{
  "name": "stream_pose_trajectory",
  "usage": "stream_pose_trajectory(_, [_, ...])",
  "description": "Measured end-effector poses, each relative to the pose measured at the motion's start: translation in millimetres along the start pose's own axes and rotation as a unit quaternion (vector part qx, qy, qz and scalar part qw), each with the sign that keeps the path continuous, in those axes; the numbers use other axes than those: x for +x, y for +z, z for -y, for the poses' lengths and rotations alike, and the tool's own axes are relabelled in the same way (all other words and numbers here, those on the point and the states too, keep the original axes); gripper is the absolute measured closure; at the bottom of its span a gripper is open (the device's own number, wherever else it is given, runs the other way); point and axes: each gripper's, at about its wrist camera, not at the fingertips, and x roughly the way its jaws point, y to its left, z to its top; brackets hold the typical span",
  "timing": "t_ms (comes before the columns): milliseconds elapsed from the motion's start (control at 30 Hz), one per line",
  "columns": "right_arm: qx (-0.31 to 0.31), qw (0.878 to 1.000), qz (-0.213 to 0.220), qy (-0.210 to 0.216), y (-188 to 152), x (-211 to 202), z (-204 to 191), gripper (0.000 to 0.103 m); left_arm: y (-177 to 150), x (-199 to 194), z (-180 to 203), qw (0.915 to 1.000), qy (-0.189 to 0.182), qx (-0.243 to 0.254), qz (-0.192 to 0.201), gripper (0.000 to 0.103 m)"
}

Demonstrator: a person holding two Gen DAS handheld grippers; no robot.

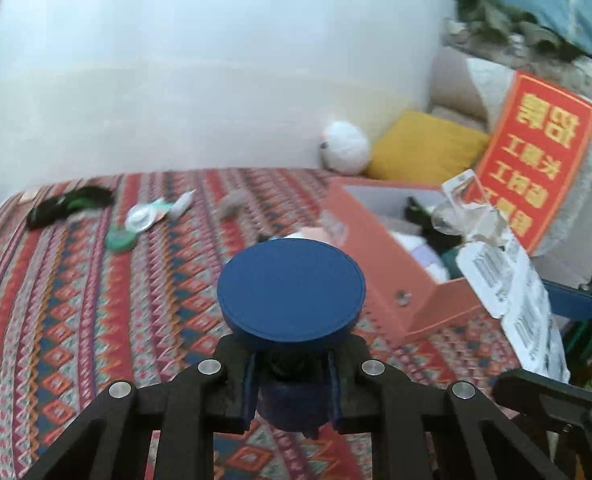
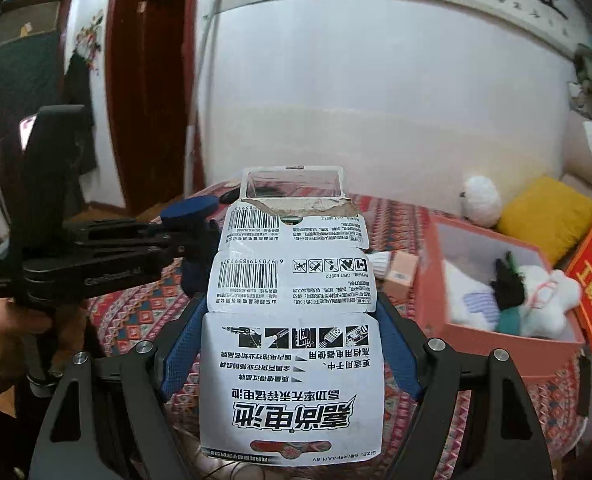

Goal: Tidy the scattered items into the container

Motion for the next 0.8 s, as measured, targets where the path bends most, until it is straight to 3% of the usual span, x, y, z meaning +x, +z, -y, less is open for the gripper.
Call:
stream_pose_trajectory(233, [0.045,0.997,0.023,-0.065,-4.3,-42.2,64.0,0.021,24.5,16.5,62.6,0.9977,-0.046,0.050,0.000,0.083])
stream_pose_trajectory(500, [0.095,0.985,0.056,-0.131,1.1,-68.5,152.3,0.021,71.2,64.2,143.7,0.9893,-0.110,0.095,-0.005,0.082])
stream_pose_trajectory(800, [0.141,0.975,0.054,-0.165,17.8,-22.3,267.6,0.021,123.7,167.5,191.4,0.9857,-0.120,0.112,-0.038,0.082])
